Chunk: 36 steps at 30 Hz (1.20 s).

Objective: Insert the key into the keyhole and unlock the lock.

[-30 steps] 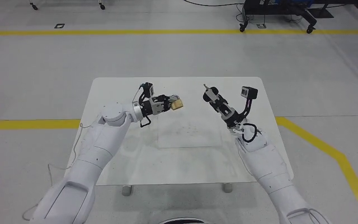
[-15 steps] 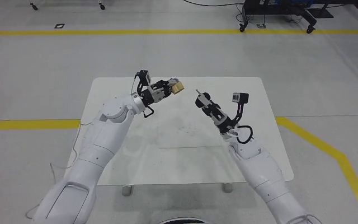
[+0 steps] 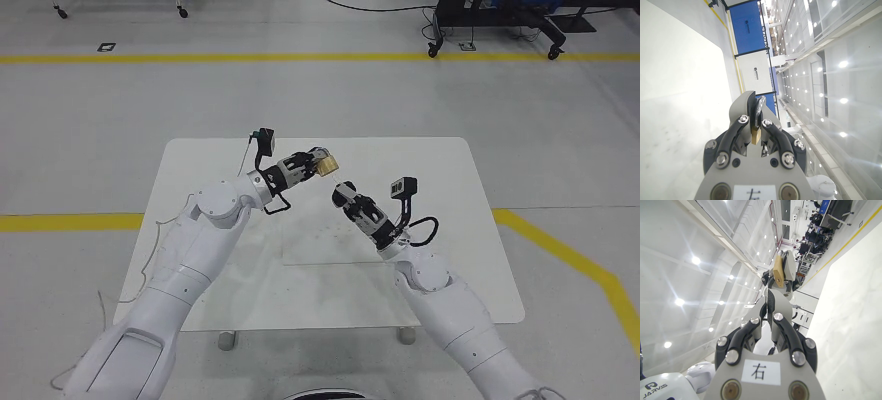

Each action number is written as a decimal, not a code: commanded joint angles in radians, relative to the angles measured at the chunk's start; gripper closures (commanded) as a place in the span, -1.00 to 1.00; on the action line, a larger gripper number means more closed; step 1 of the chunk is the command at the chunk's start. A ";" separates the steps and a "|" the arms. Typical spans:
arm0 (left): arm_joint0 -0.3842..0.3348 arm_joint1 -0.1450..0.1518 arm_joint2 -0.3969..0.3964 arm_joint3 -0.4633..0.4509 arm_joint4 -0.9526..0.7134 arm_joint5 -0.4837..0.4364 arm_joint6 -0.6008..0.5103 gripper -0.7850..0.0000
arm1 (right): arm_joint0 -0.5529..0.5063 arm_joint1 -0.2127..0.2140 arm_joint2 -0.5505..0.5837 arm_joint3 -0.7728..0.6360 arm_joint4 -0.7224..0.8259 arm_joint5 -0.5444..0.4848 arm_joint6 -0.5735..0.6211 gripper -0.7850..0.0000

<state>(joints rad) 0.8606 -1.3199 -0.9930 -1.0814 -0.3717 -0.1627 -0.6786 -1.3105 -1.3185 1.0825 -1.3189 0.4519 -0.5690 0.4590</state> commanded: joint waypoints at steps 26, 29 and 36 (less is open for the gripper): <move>0.000 -0.007 -0.013 0.007 0.035 0.027 -0.008 1.00 | 0.067 -0.021 -0.013 0.085 -0.033 0.025 -0.017 1.00; 0.002 -0.009 -0.017 0.010 0.030 0.030 0.002 1.00 | 0.062 -0.022 -0.011 0.078 -0.072 0.017 -0.047 1.00; 0.006 -0.016 -0.011 0.014 0.028 0.050 0.033 1.00 | 0.046 -0.026 -0.013 0.051 -0.209 0.009 -0.164 1.00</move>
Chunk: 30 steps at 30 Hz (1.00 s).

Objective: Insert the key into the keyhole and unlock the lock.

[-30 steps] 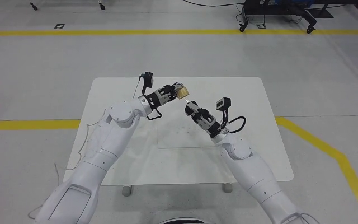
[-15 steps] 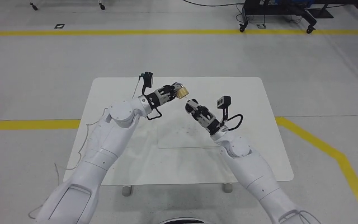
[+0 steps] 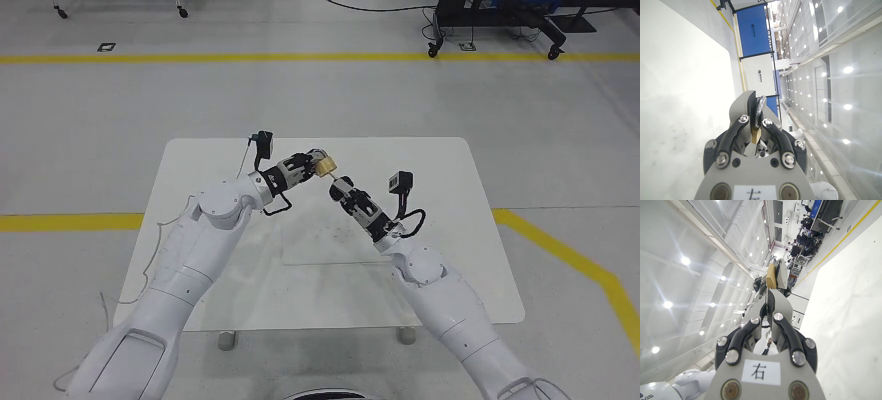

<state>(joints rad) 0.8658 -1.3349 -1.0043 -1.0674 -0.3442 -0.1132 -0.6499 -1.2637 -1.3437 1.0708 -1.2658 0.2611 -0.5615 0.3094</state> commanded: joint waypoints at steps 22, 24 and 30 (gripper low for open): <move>0.013 -0.016 -0.010 0.006 -0.009 -0.008 0.057 1.00 | -0.023 -0.024 -0.033 -0.052 -0.266 0.056 -0.228 1.00; 0.014 -0.016 -0.011 0.004 -0.004 -0.008 0.057 1.00 | -0.020 -0.026 -0.035 -0.047 -0.263 0.064 -0.227 1.00; 0.017 -0.017 -0.016 0.003 0.002 -0.009 0.054 1.00 | -0.018 -0.030 -0.028 -0.036 -0.252 0.052 -0.235 1.00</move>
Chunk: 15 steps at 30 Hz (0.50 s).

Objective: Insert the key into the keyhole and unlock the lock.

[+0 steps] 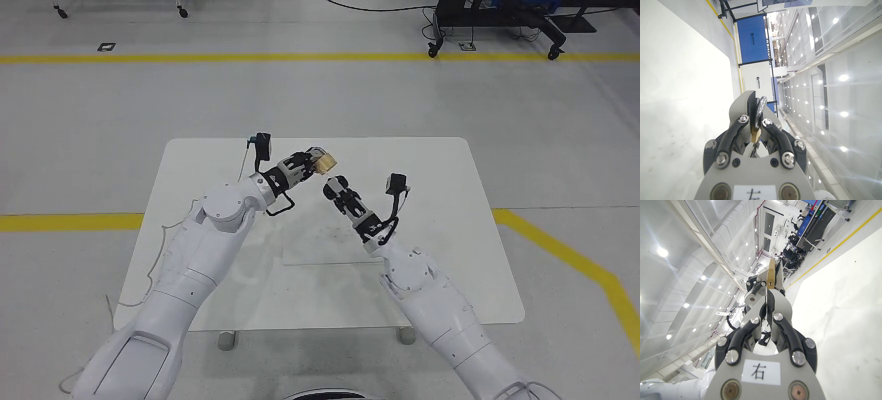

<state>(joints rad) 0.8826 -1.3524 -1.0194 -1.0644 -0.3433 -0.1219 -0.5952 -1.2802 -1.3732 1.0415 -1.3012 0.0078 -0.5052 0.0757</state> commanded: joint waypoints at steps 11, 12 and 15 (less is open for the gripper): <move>0.003 -0.003 -0.009 -0.001 0.009 -0.003 -0.002 1.00 | -0.012 -0.004 0.017 0.004 0.028 -0.013 0.009 1.00; 0.004 -0.003 -0.010 -0.002 0.011 -0.004 -0.002 1.00 | -0.011 -0.005 0.017 0.006 0.031 -0.013 0.010 1.00; 0.005 -0.003 -0.011 -0.003 0.016 -0.005 -0.004 1.00 | -0.008 -0.007 0.016 0.011 0.035 -0.012 0.011 1.00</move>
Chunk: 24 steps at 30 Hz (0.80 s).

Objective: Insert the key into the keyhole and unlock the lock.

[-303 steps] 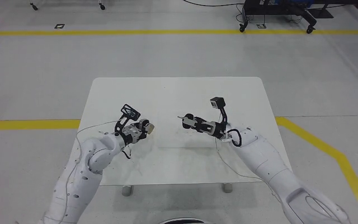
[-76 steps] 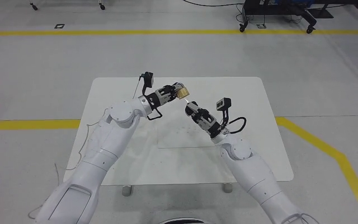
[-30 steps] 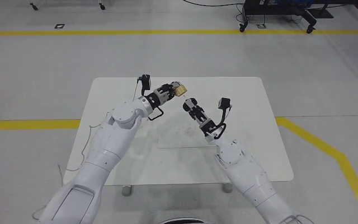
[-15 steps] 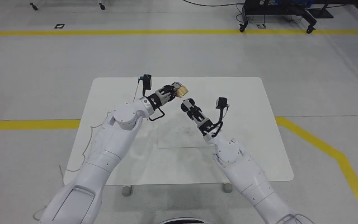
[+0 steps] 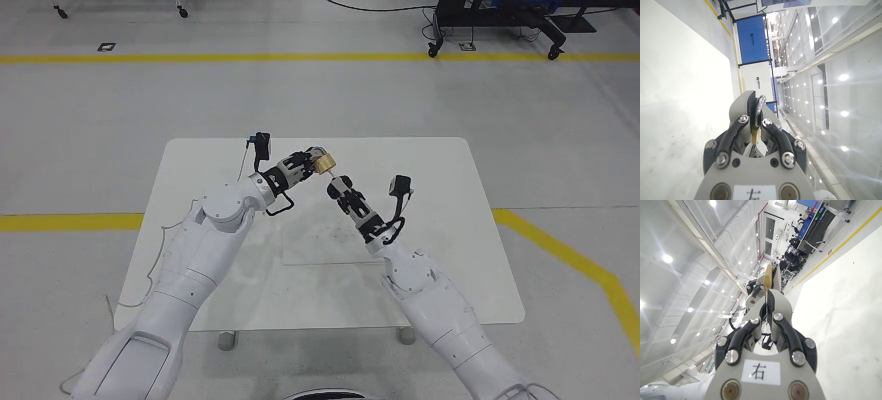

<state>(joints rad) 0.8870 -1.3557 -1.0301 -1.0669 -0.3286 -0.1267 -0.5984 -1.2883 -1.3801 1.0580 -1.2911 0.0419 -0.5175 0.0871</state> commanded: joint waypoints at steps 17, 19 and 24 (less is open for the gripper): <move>0.010 0.001 0.004 -0.031 0.119 -0.045 0.033 1.00 | 0.012 -0.012 -0.002 0.019 0.015 0.004 0.018 1.00; 0.013 0.001 0.003 -0.034 0.123 -0.050 0.035 1.00 | 0.013 -0.014 -0.003 0.020 0.019 0.001 0.021 1.00; 0.016 0.000 0.000 -0.036 0.127 -0.053 0.035 1.00 | 0.017 -0.017 -0.004 0.026 0.020 0.000 0.025 1.00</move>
<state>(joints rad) 0.9025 -1.3555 -1.0299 -1.1024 -0.2024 -0.1801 -0.5647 -1.2719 -1.3966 1.0544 -1.2656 0.0627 -0.5176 0.1119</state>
